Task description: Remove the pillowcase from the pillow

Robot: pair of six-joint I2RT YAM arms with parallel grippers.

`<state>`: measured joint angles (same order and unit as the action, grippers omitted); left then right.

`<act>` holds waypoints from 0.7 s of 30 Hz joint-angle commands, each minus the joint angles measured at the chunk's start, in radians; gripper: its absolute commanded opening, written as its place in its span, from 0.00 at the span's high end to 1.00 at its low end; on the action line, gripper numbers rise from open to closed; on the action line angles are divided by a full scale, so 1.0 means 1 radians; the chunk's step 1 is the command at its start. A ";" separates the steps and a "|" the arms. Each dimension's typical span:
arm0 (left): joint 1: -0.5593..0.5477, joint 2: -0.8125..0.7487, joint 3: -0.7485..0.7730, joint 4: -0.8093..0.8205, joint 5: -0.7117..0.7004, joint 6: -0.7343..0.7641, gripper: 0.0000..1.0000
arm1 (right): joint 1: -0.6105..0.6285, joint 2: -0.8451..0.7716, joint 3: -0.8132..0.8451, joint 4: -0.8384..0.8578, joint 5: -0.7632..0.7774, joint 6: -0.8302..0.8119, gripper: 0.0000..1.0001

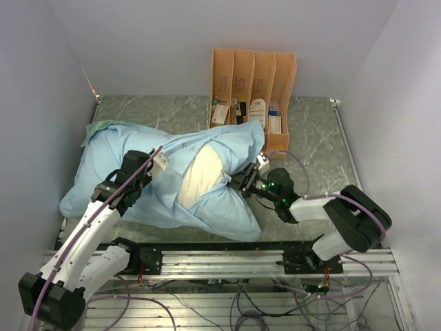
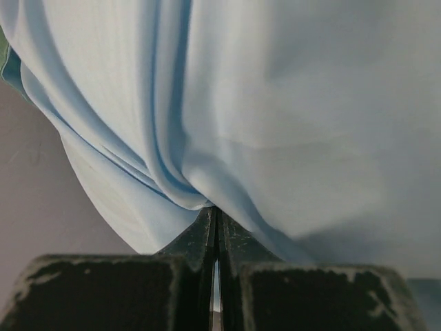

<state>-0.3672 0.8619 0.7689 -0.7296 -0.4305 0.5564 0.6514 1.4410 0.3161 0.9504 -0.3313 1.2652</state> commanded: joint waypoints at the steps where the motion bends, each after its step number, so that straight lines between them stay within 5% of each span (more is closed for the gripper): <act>1: 0.004 -0.024 -0.023 -0.052 0.028 -0.009 0.93 | 0.017 0.085 0.202 0.325 -0.202 0.130 0.66; 3: 0.004 -0.035 0.003 -0.068 0.034 -0.013 0.92 | 0.011 0.051 0.355 0.121 -0.228 0.029 0.94; 4: 0.004 -0.040 0.027 -0.085 0.043 -0.018 0.90 | 0.010 0.027 0.449 -0.055 -0.227 -0.063 1.00; 7: 0.004 -0.049 0.149 -0.159 0.116 -0.052 0.72 | 0.009 0.014 0.805 -0.555 -0.193 -0.341 1.00; 10: 0.004 -0.044 0.318 -0.240 0.227 -0.099 0.45 | -0.014 0.056 1.116 -0.838 -0.196 -0.502 1.00; 13: 0.004 -0.023 0.503 -0.305 0.310 -0.135 0.29 | -0.027 0.122 1.402 -1.045 -0.205 -0.621 1.00; 21: 0.004 0.067 0.990 -0.488 0.397 -0.153 0.18 | -0.029 0.418 2.186 -1.322 -0.268 -0.735 1.00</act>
<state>-0.3618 0.9028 1.5856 -1.0794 -0.1162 0.4294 0.6342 1.7741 2.2341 -0.2958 -0.5518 0.6144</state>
